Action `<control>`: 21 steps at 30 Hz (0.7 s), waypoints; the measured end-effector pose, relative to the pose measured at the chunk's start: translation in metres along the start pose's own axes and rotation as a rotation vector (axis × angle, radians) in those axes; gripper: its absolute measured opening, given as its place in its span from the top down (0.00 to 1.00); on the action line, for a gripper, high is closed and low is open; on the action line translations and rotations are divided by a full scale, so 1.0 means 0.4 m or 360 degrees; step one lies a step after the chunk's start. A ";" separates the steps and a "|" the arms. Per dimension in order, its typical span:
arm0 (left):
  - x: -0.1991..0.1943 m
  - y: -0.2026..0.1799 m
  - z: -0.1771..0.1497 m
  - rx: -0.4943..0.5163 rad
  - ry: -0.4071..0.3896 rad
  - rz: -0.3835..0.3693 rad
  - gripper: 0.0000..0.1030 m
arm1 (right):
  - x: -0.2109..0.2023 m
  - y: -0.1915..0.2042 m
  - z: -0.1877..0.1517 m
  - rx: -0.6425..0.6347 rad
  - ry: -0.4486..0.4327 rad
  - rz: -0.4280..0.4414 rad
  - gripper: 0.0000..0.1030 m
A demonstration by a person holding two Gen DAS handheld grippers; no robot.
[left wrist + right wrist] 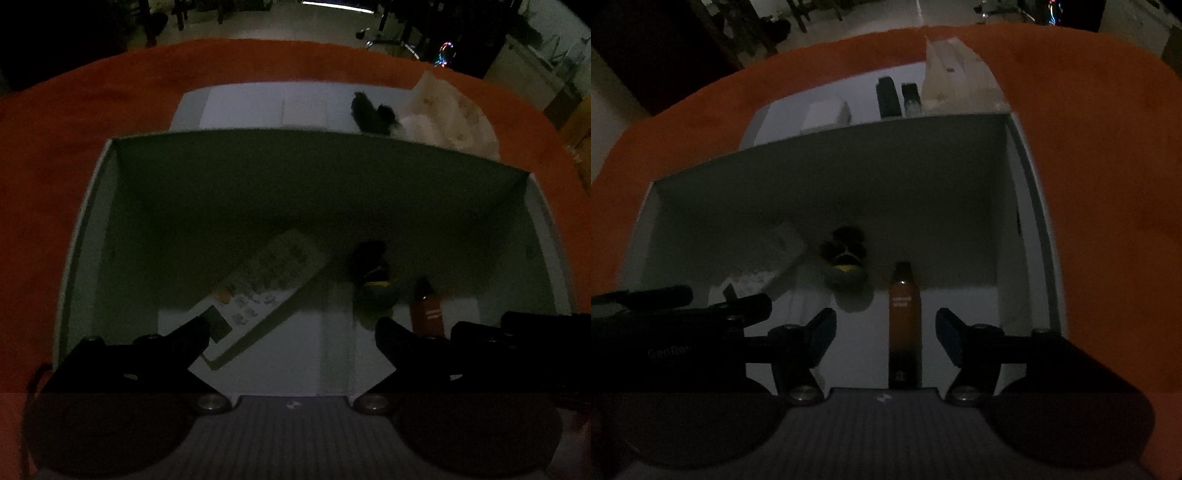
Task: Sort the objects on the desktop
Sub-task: 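Open the left gripper to release the tube while the right releases the orange bottle, then withdraw both grippers from the box toward the paper sheet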
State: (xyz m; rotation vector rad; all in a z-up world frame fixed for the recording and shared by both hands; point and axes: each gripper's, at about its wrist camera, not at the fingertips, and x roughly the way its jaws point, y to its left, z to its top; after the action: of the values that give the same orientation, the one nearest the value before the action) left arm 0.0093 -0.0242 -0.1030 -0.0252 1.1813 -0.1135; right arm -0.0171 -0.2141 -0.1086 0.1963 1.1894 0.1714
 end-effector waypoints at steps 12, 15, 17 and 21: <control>-0.057 0.018 0.016 -0.0057 -0.0093 -0.0061 0.00 | -0.078 0.016 0.023 0.0029 -0.0069 0.0071 0.00; -0.067 0.017 0.025 -0.0049 -0.0068 -0.0113 0.00 | -0.110 0.015 0.038 0.0019 -0.0098 0.0073 0.00; -0.078 0.020 0.034 -0.0067 -0.0043 -0.0164 0.00 | -0.133 0.012 0.054 0.0002 -0.0119 0.0063 0.00; -0.110 0.009 0.057 -0.0001 -0.0083 -0.0136 0.00 | -0.189 0.000 0.095 0.0000 -0.0190 0.0030 0.00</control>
State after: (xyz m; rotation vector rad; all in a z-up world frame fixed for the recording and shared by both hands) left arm 0.0141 -0.0171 -0.0540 -0.0784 1.1283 -0.1866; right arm -0.0091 -0.2343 -0.0268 0.2149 1.0692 0.1740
